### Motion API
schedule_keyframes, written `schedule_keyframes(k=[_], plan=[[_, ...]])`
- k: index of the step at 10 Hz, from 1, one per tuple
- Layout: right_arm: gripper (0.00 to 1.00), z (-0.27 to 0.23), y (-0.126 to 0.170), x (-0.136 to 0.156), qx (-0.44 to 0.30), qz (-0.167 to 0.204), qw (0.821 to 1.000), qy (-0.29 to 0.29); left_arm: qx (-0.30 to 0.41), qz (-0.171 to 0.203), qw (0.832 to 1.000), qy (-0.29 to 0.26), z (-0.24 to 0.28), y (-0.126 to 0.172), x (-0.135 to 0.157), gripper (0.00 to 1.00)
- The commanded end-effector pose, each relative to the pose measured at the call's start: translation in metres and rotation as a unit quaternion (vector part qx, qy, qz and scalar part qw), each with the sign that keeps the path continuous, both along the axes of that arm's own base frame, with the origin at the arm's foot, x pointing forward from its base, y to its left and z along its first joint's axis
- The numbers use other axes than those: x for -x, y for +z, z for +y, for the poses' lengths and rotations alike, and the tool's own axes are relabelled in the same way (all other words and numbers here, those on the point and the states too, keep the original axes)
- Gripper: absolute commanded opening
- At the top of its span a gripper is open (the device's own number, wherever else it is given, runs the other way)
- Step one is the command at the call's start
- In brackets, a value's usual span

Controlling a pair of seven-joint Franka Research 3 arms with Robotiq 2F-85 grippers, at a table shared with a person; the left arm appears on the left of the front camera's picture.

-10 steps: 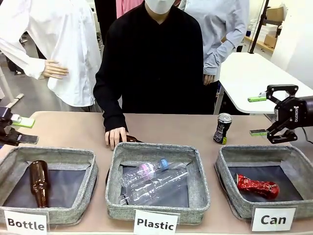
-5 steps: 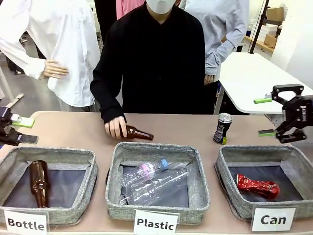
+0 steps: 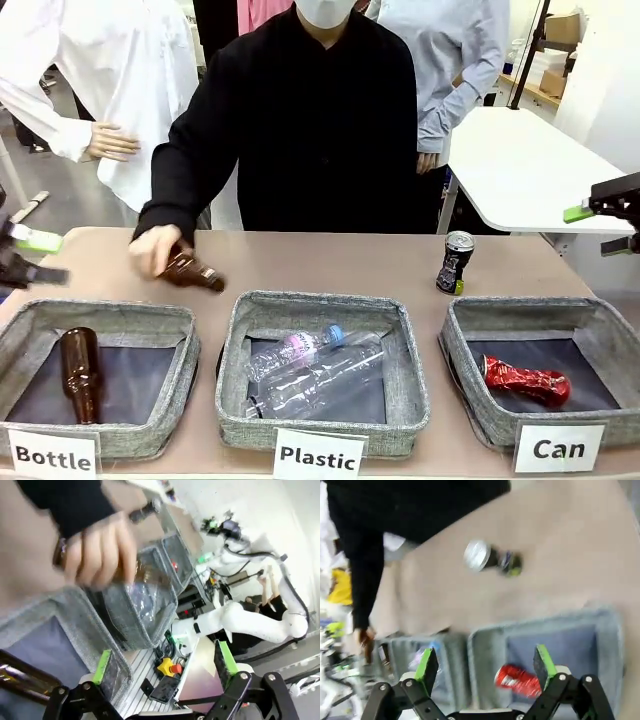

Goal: Sort the can waste into the basket.
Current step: Pick up the can waste from the table and place it in the right Fabric basket.

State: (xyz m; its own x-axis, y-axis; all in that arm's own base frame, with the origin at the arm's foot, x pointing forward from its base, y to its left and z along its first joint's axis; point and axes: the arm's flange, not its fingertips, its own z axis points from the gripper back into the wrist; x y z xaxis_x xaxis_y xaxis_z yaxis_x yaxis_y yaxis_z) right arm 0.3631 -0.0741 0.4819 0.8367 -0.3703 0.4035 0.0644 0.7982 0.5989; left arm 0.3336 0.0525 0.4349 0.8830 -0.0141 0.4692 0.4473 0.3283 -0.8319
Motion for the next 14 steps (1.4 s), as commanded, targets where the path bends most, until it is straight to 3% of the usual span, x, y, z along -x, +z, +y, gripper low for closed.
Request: schedule_keyframes(k=[1, 2, 3, 5, 6, 7, 9, 10, 11, 13, 14], plan=[[1.0, 0.016, -0.044, -0.035, 0.086, -0.057, 0.995, 0.001, 0.013, -0.067, 0.997, 0.045, 0.096, 0.073, 0.028, 1.0], [1.0, 0.023, -0.06, -0.052, 0.132, -0.084, 0.988, 0.015, 0.014, -0.055, 0.998, 0.037, 0.142, 0.082, 0.036, 1.0], [1.0, 0.032, -0.076, -0.067, 0.173, -0.089, 0.981, 0.027, -0.002, -0.043, 0.997, 0.06, 0.176, 0.082, 0.043, 1.0], [1.0, 0.049, -0.101, -0.088, 0.199, -0.054, 0.976, 0.07, 0.001, -0.033, 0.997, 0.065, 0.225, 0.081, 0.053, 1.0], [1.0, 0.048, -0.109, -0.095, 0.164, -0.008, 0.983, 0.081, 0.022, -0.034, 0.995, 0.089, 0.23, 0.073, 0.047, 1.0], [1.0, 0.051, -0.087, -0.067, 0.197, -0.053, 0.977, 0.054, 0.037, -0.037, 0.994, 0.099, 0.23, 0.068, 0.056, 1.0], [1.0, 0.051, -0.087, -0.067, 0.197, -0.053, 0.977, 0.054, 0.054, -0.054, 0.993, 0.085, 0.203, 0.068, 0.037, 1.0], [1.0, 0.054, -0.105, -0.079, 0.192, -0.032, 0.979, 0.064, 0.059, -0.065, 0.993, 0.081, 0.186, 0.072, 0.041, 1.0], [1.0, 0.046, -0.105, -0.083, 0.199, -0.032, 0.972, 0.118, 0.076, -0.071, 0.993, 0.061, 0.162, 0.075, 0.042, 1.0], [1.0, 0.038, -0.108, -0.103, 0.179, -0.082, 0.959, 0.204, 0.074, -0.077, 0.994, -0.002, 0.098, 0.077, 0.035, 1.0], [1.0, 0.038, -0.109, -0.112, 0.185, -0.143, 0.928, 0.291, 0.045, -0.071, 0.996, -0.023, 0.069, 0.067, 0.033, 1.0]])
